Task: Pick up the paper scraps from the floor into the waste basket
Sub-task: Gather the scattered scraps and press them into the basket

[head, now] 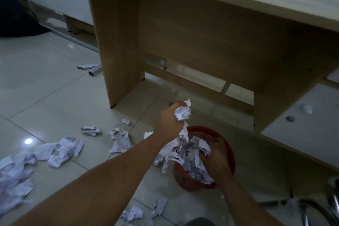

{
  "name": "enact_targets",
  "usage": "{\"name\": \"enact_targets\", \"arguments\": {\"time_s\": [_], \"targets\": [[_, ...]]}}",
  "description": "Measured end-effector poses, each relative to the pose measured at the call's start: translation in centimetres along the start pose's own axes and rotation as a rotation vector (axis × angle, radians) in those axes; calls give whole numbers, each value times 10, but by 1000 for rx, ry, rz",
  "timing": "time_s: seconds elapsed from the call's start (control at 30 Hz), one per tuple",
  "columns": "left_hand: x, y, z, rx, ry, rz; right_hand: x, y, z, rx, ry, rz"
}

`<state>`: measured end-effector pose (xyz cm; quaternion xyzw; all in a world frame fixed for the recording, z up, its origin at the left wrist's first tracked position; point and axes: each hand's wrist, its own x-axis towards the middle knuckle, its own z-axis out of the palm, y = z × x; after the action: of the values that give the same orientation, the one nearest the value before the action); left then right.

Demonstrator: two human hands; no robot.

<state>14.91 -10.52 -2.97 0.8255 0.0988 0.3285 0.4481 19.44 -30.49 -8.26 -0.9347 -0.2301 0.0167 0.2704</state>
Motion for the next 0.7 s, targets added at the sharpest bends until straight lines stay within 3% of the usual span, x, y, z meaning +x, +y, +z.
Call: {"name": "enact_targets", "arguments": {"time_s": [0.1,0.23,0.37,0.47,0.53,0.6,0.7], "targets": [[8,17,30,-147,-5,-21,-1,27,13,-174,-93,26],[16,22,71,-293,-9,-131,2,47,6,-207,-442,139],[4,16,101,-328,4,-169,9,55,-6,14,-447,222],[-22,-4,123,-139,-11,-133,11,64,-13,243,-345,243],[-41,-20,133,50,-185,-195,9,68,-21,327,-306,194],[-56,-33,136,241,-462,-259,8,71,-26,315,-326,120],[-56,-36,133,573,-699,-140,7,72,-21,157,-460,44]]}}
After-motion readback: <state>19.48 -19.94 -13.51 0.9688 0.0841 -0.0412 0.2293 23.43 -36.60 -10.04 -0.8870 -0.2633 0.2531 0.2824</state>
